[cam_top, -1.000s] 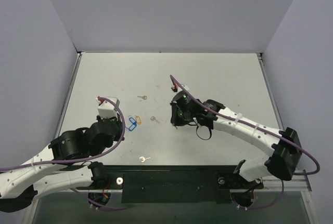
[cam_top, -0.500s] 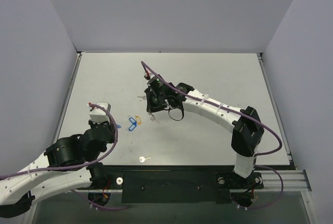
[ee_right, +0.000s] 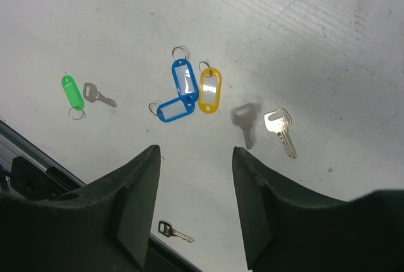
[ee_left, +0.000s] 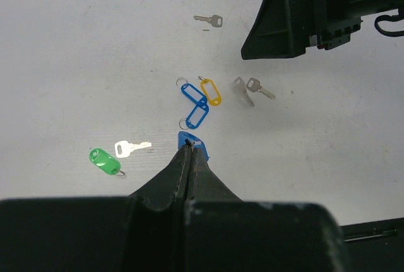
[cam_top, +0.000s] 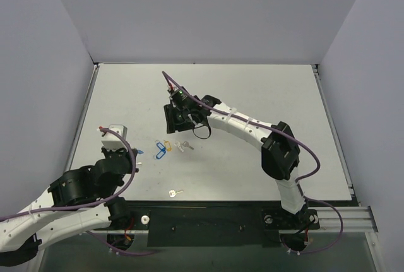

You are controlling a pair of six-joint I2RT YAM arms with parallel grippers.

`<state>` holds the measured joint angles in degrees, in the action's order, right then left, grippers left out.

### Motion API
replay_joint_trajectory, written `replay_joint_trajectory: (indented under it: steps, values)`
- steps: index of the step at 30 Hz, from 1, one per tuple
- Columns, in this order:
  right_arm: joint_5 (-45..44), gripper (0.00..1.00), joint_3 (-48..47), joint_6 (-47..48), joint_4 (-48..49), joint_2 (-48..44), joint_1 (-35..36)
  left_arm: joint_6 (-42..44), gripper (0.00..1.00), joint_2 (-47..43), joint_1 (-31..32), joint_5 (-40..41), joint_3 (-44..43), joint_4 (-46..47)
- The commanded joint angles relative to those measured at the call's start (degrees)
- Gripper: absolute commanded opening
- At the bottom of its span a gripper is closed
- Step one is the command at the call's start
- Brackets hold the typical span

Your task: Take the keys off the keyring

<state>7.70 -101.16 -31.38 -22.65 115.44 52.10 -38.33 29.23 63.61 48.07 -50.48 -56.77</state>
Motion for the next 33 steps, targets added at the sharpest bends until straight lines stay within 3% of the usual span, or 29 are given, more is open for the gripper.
replay_joint_trajectory:
  steps: [1, 2, 3, 5, 13, 26, 30, 33]
  values:
    - [1.2, 0.54, -3.2, -0.3, -2.1, 1.5, -0.3, 0.0, 0.00, 0.2, -0.5, 1.6, 0.0, 1.1]
    - [1.1, 0.55, -3.5, -0.3, -2.5, 1.7, -0.4, 0.0, 0.00, 0.4, -0.5, 1.6, -0.1, 1.1]
    - [1.0, 0.64, -3.9, -0.4, -2.6, 1.8, -0.6, 0.1, 0.00, 0.6, -0.5, 1.7, -0.1, 1.1]
    - [1.0, 0.67, -4.0, -0.3, -2.9, 1.5, -0.7, 0.0, 0.00, 1.2, -0.6, 1.7, -0.1, 0.9]
    - [-0.8, 0.72, 2.7, -0.1, -3.1, -6.3, -0.7, 0.2, 0.00, 2.1, -0.6, 1.2, -0.2, 0.9]
    - [-18.0, 0.73, 29.6, -0.1, -8.8, -38.5, 2.5, 1.8, 0.00, 4.4, -0.8, -1.5, 0.1, 2.5]
    - [-32.3, 0.74, 38.7, -3.0, -11.0, -52.9, 13.8, 1.7, 0.00, 8.2, -1.6, -2.8, -0.2, 3.2]
    - [-35.8, 0.74, 43.7, -6.8, -13.5, -61.5, 15.7, 2.3, 0.00, 11.0, -2.2, -3.7, -0.2, 5.2]
